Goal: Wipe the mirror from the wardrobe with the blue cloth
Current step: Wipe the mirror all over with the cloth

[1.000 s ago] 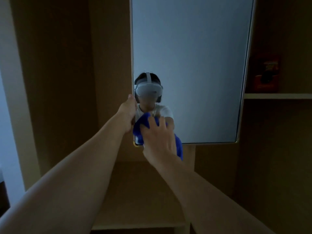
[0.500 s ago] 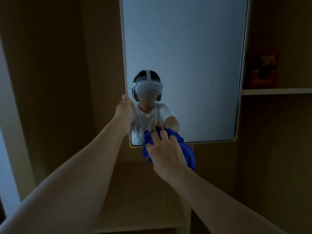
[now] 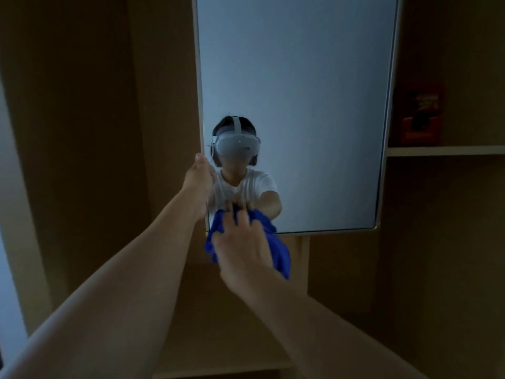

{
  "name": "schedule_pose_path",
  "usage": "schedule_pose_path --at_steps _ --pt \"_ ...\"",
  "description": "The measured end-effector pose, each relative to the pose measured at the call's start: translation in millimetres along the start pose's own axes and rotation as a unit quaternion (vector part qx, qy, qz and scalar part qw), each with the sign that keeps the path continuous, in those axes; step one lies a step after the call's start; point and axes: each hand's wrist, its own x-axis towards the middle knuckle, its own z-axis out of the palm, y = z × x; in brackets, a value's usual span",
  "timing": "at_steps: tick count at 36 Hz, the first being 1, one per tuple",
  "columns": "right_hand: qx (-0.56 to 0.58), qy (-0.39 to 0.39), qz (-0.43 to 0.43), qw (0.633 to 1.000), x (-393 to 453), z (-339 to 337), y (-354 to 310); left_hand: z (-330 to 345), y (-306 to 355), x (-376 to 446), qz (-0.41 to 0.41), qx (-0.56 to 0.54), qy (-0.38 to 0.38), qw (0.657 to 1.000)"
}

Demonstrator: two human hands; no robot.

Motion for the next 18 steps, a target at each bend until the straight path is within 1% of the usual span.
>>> schedule_pose_path --at_steps 2,6,9,12,18 --pt "0.001 0.011 -0.002 1.000 3 6 -4 -2 -2 2 -0.006 -0.014 -0.008 1.000" --pt "0.008 0.026 0.012 1.000 -9 16 15 -3 -2 2 -0.014 -0.030 -0.008 0.999" --pt "0.010 0.020 0.032 0.999 -19 21 37 2 -3 2 -0.020 -0.032 0.016 0.999" --pt "0.008 0.013 0.051 0.999 -27 27 60 9 -6 5 0.002 -0.018 0.055 0.998" --pt "-0.016 0.006 0.083 0.996 -42 38 90 13 -6 3 0.036 -0.053 0.049 0.997"
